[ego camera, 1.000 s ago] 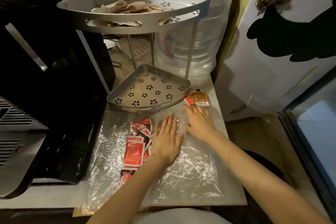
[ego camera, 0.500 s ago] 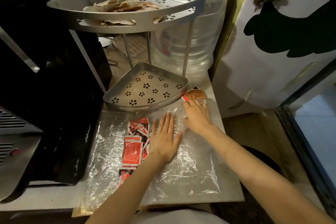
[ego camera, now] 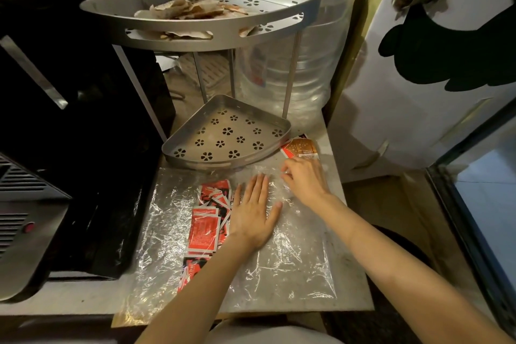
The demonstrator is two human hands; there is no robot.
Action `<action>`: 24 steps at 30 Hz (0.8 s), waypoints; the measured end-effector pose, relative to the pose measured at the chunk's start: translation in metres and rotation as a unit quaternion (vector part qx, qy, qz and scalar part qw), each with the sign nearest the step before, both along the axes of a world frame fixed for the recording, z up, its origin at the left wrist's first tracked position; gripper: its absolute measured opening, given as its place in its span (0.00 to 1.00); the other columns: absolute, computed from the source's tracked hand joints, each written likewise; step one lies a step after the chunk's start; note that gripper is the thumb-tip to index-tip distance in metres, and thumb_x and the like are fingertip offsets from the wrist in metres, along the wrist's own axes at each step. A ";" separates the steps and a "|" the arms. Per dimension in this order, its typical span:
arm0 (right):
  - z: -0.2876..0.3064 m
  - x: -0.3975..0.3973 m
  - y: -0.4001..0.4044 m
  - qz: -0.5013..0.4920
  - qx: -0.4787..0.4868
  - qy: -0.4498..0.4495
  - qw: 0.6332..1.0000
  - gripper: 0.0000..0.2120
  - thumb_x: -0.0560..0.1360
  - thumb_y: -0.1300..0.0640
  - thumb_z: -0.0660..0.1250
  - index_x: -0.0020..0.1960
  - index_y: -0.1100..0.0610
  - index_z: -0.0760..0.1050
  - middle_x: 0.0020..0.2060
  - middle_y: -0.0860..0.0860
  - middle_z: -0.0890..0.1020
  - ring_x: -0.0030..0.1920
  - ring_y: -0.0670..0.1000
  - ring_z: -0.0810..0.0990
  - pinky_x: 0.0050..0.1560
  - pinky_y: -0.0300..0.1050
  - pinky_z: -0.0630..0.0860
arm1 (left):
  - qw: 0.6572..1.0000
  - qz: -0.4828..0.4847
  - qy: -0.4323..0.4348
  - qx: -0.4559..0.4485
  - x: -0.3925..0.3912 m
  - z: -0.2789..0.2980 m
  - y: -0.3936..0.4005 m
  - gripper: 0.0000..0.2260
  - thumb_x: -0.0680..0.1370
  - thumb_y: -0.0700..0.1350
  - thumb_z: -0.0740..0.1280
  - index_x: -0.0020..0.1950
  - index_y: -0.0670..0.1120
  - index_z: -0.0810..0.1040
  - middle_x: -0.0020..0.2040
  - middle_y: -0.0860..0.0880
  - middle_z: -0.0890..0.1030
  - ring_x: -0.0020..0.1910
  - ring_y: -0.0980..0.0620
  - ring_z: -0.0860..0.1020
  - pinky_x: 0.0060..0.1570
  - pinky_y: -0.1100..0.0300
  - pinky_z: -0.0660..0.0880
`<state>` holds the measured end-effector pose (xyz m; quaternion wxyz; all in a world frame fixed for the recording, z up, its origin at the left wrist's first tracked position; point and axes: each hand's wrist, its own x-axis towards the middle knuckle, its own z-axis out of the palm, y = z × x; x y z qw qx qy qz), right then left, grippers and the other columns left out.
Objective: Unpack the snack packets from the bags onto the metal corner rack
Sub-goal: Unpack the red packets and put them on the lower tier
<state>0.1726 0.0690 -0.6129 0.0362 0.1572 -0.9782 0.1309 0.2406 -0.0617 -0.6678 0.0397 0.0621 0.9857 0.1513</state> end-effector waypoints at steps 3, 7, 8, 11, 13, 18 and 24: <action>0.005 0.001 -0.001 0.013 0.009 -0.014 1.000 0.08 0.75 0.57 0.65 0.52 0.57 0.78 0.50 0.53 0.83 0.52 0.54 0.79 0.58 0.49 0.69 | 1.000 -0.002 0.002 -0.013 0.000 -0.001 0.000 0.37 0.69 0.65 0.26 0.74 0.49 0.36 0.76 0.51 0.38 0.72 0.55 0.34 0.69 0.53 0.31; 0.012 -0.004 0.000 0.038 0.019 -0.076 0.996 0.08 0.76 0.57 0.64 0.52 0.55 0.79 0.48 0.53 0.84 0.52 0.54 0.80 0.58 0.50 0.71 | 1.000 -0.001 0.000 -0.009 0.000 -0.002 0.000 0.41 0.67 0.68 0.24 0.75 0.48 0.37 0.76 0.50 0.39 0.73 0.54 0.35 0.71 0.51 0.33; 0.014 -0.005 -0.001 0.044 0.026 -0.095 0.994 0.08 0.76 0.56 0.63 0.53 0.54 0.79 0.48 0.52 0.84 0.52 0.54 0.80 0.58 0.50 0.71 | 1.000 0.001 -0.002 -0.007 0.000 -0.003 0.001 0.41 0.67 0.68 0.24 0.75 0.48 0.37 0.76 0.50 0.40 0.74 0.54 0.36 0.72 0.51 0.35; 0.017 -0.008 -0.004 0.048 0.021 -0.135 0.990 0.08 0.76 0.55 0.64 0.52 0.53 0.80 0.47 0.52 0.85 0.51 0.53 0.80 0.57 0.48 0.72 | 1.000 0.003 -0.007 -0.008 -0.001 -0.004 0.001 0.41 0.67 0.69 0.25 0.75 0.48 0.38 0.77 0.50 0.41 0.75 0.53 0.38 0.73 0.49 0.38; 0.019 -0.008 -0.003 0.044 0.008 -0.140 0.989 0.08 0.75 0.57 0.64 0.50 0.54 0.81 0.45 0.52 0.85 0.49 0.53 0.80 0.55 0.48 0.73 | 1.000 0.004 -0.010 -0.009 -0.001 -0.005 0.001 0.39 0.69 0.69 0.28 0.75 0.48 0.38 0.77 0.50 0.41 0.75 0.53 0.38 0.73 0.49 0.38; 0.013 -0.008 0.001 0.031 -0.014 -0.121 0.992 0.09 0.75 0.60 0.62 0.46 0.55 0.81 0.43 0.52 0.85 0.46 0.55 0.80 0.50 0.48 0.73 | 1.000 0.004 -0.023 -0.016 -0.008 0.001 0.002 0.40 0.69 0.68 0.34 0.76 0.47 0.42 0.77 0.49 0.46 0.76 0.51 0.44 0.73 0.49 0.40; 0.008 -0.010 -0.001 -0.005 -0.004 -0.137 0.991 0.09 0.78 0.57 0.59 0.53 0.53 0.76 0.49 0.53 0.82 0.50 0.56 0.79 0.46 0.44 0.70 | 0.999 0.013 -0.049 -0.013 -0.029 0.022 0.004 0.34 0.73 0.63 0.41 0.75 0.47 0.53 0.73 0.44 0.61 0.70 0.46 0.61 0.67 0.47 0.59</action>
